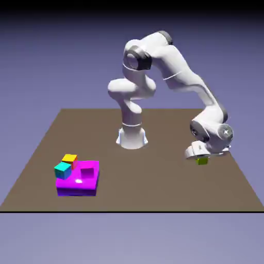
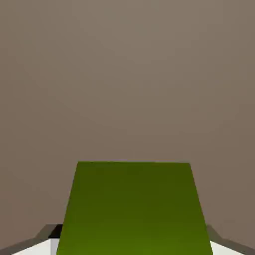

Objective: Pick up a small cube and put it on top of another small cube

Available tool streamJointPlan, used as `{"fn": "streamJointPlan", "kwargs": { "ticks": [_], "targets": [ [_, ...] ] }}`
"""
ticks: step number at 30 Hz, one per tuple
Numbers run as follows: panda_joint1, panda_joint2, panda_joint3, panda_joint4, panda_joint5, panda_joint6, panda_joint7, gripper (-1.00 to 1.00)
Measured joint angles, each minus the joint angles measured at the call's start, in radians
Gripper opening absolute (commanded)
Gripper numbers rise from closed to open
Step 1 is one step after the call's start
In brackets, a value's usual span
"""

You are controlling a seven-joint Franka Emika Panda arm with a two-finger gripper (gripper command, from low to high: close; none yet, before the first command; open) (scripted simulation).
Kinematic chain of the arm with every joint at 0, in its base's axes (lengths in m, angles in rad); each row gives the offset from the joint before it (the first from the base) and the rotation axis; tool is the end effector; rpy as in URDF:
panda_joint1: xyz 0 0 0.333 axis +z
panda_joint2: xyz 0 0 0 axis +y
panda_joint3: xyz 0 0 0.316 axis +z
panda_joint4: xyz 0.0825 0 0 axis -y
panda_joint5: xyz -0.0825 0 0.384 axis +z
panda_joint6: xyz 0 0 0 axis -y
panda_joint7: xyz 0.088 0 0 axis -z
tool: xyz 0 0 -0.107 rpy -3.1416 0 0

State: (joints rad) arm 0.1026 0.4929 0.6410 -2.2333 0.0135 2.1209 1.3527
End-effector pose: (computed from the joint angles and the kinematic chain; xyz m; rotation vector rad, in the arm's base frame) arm 0.3410 0.3431 0.1644 2.6363 -0.8184 -0.7364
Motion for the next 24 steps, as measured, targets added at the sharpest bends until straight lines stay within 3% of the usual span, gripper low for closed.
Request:
{"fn": "streamJointPlan", "kwargs": {
  "ticks": [24],
  "targets": [
    [-0.132, -0.099, -0.870, 0.231, 0.078, -0.243, -0.354, -1.00]
  ]
}}
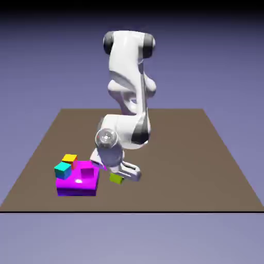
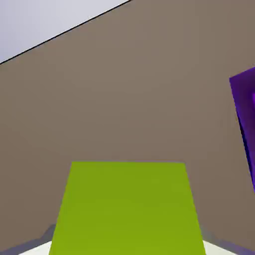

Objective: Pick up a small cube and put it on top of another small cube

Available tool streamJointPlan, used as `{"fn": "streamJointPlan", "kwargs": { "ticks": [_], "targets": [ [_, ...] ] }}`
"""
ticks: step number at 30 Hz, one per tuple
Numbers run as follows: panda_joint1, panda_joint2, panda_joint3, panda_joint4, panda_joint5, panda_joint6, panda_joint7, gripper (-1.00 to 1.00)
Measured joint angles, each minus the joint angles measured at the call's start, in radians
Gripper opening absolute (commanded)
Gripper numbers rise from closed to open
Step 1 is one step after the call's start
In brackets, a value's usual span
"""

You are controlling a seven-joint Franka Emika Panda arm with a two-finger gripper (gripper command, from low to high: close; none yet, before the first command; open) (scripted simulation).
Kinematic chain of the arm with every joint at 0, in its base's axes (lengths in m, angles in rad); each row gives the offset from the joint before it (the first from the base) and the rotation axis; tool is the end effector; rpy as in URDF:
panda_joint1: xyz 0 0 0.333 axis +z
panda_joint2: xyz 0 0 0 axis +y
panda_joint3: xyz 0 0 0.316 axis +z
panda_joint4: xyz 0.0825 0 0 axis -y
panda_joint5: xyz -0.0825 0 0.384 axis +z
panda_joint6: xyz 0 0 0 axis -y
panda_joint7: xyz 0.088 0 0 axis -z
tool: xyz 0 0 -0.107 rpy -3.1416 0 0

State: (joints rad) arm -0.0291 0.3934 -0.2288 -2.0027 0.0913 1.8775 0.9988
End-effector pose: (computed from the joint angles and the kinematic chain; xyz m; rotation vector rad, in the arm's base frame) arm 0.5269 -0.1311 0.2355 2.2729 -1.7505 -0.6855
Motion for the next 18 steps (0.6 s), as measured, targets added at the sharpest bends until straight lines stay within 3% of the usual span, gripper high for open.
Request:
{"fn": "streamJointPlan", "kwargs": {
  "ticks": [15, 18],
  "targets": [
    [-0.031, 0.035, -0.541, 0.098, 0.275, -0.330, -0.211, -1.00],
    [-0.019, 0.045, -0.529, 0.026, 0.295, -0.253, -0.225, -1.00]
  ]
}}
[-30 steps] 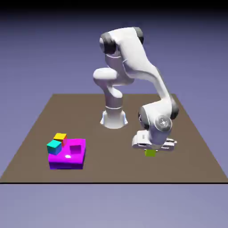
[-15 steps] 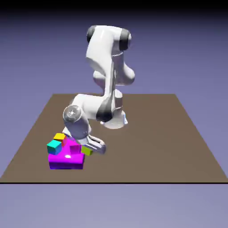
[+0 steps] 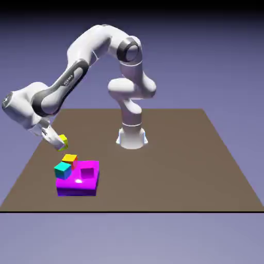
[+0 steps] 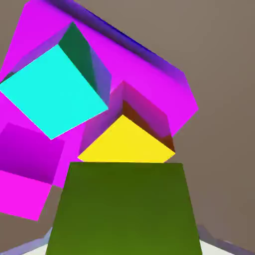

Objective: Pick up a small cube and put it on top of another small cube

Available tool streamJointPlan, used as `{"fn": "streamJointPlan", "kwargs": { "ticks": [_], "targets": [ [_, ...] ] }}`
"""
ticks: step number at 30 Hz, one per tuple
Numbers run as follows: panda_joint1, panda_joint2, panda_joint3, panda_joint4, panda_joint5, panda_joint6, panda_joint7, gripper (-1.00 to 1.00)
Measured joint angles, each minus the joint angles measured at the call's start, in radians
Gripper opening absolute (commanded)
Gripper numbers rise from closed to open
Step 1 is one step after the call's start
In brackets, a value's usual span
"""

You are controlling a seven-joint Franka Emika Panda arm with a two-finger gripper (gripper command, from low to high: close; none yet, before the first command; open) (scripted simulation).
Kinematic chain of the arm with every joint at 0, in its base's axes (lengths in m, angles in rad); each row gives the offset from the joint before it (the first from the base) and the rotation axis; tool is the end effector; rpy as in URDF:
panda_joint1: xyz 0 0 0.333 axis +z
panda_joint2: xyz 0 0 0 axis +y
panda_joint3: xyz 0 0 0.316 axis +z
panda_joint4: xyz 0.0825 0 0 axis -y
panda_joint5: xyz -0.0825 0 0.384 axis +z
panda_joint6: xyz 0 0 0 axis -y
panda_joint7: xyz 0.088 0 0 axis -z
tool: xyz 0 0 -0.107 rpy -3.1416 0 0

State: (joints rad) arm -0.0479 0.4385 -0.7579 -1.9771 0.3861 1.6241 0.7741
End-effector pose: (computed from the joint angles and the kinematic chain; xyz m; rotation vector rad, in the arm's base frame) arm 0.3967 -0.3464 0.2677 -1.8268 2.2709 0.9638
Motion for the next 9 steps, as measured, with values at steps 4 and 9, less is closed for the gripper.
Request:
{"fn": "streamJointPlan", "kwargs": {
  "ticks": [4, 9],
  "targets": [
    [0.012, 0.011, 0.012, -0.076, 0.018, 0.081, -0.014, 1.00],
    [-0.011, -0.010, -0.011, 0.069, -0.021, -0.074, 0.013, 1.00]
  ]
}}
